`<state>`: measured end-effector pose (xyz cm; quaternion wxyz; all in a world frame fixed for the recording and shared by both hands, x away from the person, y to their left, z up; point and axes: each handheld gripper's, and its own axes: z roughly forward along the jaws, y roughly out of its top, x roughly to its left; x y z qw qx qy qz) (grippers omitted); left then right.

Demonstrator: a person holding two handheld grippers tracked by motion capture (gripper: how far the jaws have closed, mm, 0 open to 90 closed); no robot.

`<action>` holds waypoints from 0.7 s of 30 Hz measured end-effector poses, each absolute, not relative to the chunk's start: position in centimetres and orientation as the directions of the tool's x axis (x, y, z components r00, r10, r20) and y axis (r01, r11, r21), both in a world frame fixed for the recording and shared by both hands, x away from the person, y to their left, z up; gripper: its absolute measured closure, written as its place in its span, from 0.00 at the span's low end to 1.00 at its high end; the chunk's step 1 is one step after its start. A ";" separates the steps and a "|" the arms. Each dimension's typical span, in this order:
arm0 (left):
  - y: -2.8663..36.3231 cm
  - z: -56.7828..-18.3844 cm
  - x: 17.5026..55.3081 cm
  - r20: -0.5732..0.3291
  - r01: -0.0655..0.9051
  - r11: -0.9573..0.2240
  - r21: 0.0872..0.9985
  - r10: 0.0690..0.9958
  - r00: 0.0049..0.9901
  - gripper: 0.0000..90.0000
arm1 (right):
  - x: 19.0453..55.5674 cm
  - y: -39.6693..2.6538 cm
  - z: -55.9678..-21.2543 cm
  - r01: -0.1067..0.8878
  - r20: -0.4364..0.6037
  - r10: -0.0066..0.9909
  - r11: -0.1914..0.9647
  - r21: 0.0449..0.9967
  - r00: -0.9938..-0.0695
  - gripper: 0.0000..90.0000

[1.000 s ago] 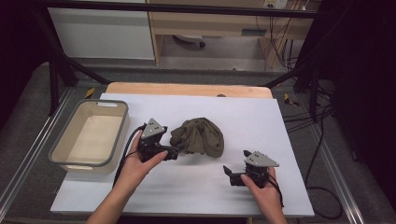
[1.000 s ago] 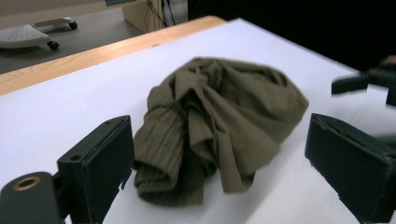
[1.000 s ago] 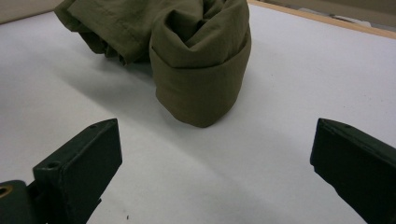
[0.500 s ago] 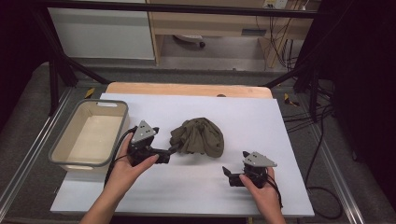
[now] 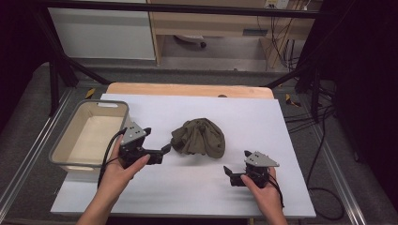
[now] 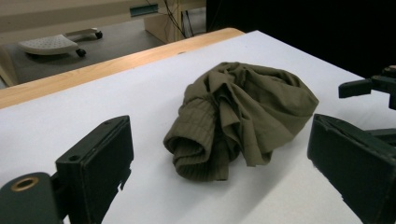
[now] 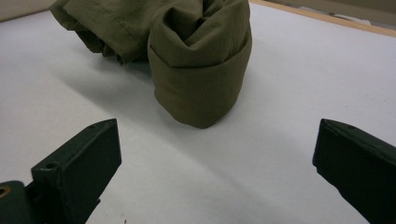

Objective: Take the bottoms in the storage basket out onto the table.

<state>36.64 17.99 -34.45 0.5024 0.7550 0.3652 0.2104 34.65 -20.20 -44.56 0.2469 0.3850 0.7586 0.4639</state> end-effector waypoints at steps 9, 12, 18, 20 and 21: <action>19.3 -33.8 36.5 -0.042 0.340 -0.220 0.914 0.785 0.619 0.08 | 34.6 -20.3 -44.5 0.349 -0.025 0.812 0.278 0.895 -0.583 0.02; 19.9 -33.8 36.3 -0.053 0.344 -0.204 0.917 0.790 0.611 0.08 | 34.7 -20.4 -44.5 0.347 -0.025 0.813 0.276 0.896 -0.582 0.02; 20.9 -33.3 36.2 -0.058 0.338 -0.182 0.923 0.805 0.591 0.08 | 34.6 -20.5 -44.3 0.342 -0.012 0.813 0.258 0.904 -0.582 0.02; 21.3 -33.1 36.2 -0.074 0.342 -0.160 0.926 0.810 0.581 0.08 | 34.5 -20.4 -44.3 0.334 -0.013 0.811 0.255 0.908 -0.585 0.02; 21.5 -33.0 36.2 -0.082 0.341 -0.149 0.928 0.812 0.578 0.08 | 34.5 -20.4 -44.2 0.331 -0.019 0.811 0.260 0.907 -0.585 0.02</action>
